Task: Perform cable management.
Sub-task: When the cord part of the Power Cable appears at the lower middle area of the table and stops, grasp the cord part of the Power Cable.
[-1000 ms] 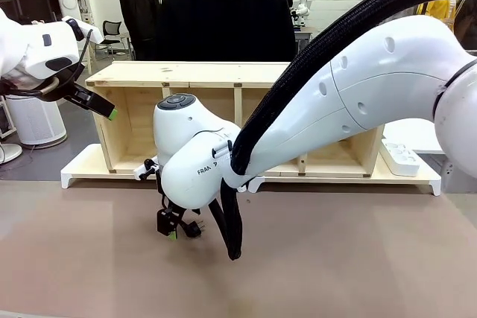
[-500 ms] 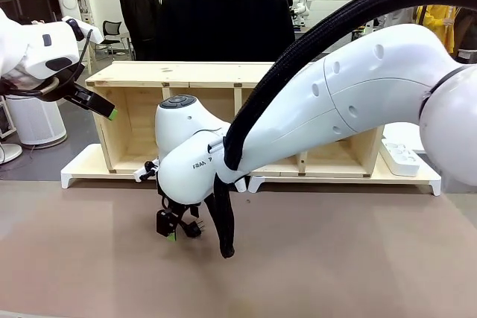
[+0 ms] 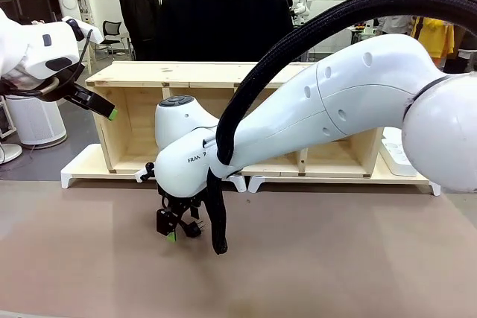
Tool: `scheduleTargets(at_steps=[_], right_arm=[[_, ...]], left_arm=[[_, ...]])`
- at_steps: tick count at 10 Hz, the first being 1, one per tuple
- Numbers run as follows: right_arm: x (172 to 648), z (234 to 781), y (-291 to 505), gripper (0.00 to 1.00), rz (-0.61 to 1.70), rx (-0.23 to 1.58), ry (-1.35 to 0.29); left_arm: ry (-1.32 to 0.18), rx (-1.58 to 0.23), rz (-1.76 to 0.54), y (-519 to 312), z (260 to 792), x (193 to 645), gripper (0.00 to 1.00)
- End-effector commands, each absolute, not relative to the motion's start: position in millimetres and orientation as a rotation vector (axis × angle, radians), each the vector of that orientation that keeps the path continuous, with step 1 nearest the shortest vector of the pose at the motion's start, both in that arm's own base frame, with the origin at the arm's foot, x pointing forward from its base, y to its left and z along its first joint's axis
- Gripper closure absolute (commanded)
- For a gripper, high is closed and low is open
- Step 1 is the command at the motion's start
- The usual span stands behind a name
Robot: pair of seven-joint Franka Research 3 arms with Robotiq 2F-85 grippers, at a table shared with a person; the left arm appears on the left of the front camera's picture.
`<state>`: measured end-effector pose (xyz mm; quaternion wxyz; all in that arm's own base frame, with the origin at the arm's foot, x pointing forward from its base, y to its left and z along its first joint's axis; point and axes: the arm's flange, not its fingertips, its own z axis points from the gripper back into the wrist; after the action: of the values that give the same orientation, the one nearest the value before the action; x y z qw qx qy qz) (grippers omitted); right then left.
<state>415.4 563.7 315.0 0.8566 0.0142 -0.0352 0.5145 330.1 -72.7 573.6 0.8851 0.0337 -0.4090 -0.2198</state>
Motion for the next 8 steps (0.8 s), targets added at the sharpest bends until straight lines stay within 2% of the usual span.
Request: scheduleTargets(at_steps=[1,8], right_arm=[[424.1,315.2,570.5,0.00,1.094,0.055,-0.036],[432.0,312.4,572.3,0.00,1.092,0.056,0.022]], left_arm=[[-0.852,0.075,-0.460,-72.5,573.3,330.8,0.00],[-0.852,0.075,-0.460,-72.5,573.3,330.8,0.00]])
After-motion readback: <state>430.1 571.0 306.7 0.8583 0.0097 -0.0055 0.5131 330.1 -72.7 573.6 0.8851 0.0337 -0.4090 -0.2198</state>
